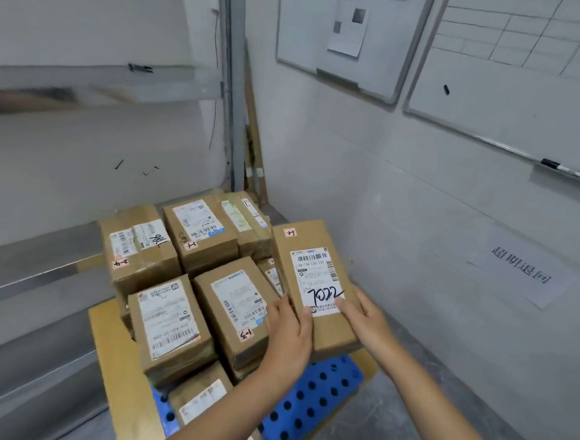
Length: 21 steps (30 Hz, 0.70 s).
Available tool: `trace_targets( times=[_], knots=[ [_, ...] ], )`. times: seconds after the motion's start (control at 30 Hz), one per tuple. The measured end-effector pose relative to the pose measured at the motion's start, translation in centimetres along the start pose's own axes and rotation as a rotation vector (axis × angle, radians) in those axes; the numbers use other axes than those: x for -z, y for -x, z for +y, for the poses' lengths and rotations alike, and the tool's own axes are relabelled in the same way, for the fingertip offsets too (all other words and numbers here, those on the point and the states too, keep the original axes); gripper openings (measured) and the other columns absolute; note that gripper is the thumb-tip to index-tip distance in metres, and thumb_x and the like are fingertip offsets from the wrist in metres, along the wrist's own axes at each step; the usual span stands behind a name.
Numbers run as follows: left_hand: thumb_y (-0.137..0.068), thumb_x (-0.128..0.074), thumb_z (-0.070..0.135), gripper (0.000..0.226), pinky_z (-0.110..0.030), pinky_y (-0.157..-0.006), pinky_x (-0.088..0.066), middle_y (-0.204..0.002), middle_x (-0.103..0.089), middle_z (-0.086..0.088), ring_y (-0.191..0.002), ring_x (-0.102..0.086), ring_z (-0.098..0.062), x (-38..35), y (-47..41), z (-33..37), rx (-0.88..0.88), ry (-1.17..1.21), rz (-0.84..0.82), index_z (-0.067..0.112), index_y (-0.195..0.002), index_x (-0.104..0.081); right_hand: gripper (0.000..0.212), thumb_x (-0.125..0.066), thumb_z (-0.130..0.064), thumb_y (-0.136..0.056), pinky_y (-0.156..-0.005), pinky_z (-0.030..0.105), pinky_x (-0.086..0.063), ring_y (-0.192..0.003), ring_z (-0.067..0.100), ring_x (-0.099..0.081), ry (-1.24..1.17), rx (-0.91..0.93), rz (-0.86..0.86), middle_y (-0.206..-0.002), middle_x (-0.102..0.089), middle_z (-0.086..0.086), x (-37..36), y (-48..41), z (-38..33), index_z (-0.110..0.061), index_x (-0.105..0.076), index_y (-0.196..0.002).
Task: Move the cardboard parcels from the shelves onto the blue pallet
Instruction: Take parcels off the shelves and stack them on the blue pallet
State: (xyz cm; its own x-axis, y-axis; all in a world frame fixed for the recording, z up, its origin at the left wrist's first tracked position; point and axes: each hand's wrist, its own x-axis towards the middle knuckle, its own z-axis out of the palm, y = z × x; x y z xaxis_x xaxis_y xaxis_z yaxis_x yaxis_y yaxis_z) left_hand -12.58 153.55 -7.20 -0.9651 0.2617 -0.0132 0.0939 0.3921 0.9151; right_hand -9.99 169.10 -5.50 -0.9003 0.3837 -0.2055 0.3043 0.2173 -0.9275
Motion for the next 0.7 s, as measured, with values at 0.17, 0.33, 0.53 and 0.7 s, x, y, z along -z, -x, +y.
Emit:
trace_targets(
  times=[0.17, 0.33, 0.53, 0.7],
  knots=[
    [-0.104, -0.03, 0.04, 0.037, -0.034, -0.106, -0.033, -0.119, -0.035, 0.003, -0.108, -0.029, -0.01, -3.5, -1.8, 1.0, 0.073, -0.204, 0.204, 0.029, -0.138, -0.037, 0.028, -0.056, -0.043, -0.092, -0.062, 0.01, -0.049, -0.085, -0.01, -0.066, 0.038, 0.009, -0.154, -0.101, -0.07, -0.026, 1.8, -4.3, 1.0, -0.049, -0.057, -0.12],
    [-0.103, -0.023, 0.045, 0.034, -0.03, -0.093, -0.034, -0.112, -0.036, 0.004, -0.1, -0.03, -0.011, -6.0, -2.2, 0.1, 0.196, -0.444, 0.29, 0.026, -0.12, -0.046, 0.03, -0.055, -0.036, -0.094, -0.055, 0.003, -0.045, -0.08, -0.015, -0.064, 0.063, 0.029, -0.313, -0.095, -0.069, -0.031, 2.6, -7.2, 1.8, -0.042, -0.056, -0.123],
    [-0.104, -0.024, 0.041, 0.036, -0.026, -0.087, -0.03, -0.117, -0.04, -0.001, -0.097, -0.028, -0.012, -6.7, -3.4, -0.3, 0.302, -0.549, 0.397, 0.022, -0.123, -0.049, 0.047, -0.048, -0.043, -0.098, -0.069, 0.015, -0.046, -0.098, 0.0, -0.062, 0.137, 0.016, -0.424, -0.117, -0.064, -0.014, 1.8, -9.0, 3.4, -0.035, -0.04, -0.143],
    [-0.104, -0.026, 0.042, 0.047, -0.029, -0.093, -0.032, -0.125, -0.038, -0.001, -0.098, -0.022, -0.011, -7.4, -3.5, -0.7, 0.339, -0.563, 0.479, 0.021, -0.142, -0.042, 0.043, -0.048, -0.041, -0.099, -0.067, 0.012, -0.048, -0.098, -0.002, -0.062, 0.13, 0.03, -0.511, -0.118, -0.064, -0.014, 1.7, -9.7, 3.2, -0.033, -0.041, -0.141]
  ],
)
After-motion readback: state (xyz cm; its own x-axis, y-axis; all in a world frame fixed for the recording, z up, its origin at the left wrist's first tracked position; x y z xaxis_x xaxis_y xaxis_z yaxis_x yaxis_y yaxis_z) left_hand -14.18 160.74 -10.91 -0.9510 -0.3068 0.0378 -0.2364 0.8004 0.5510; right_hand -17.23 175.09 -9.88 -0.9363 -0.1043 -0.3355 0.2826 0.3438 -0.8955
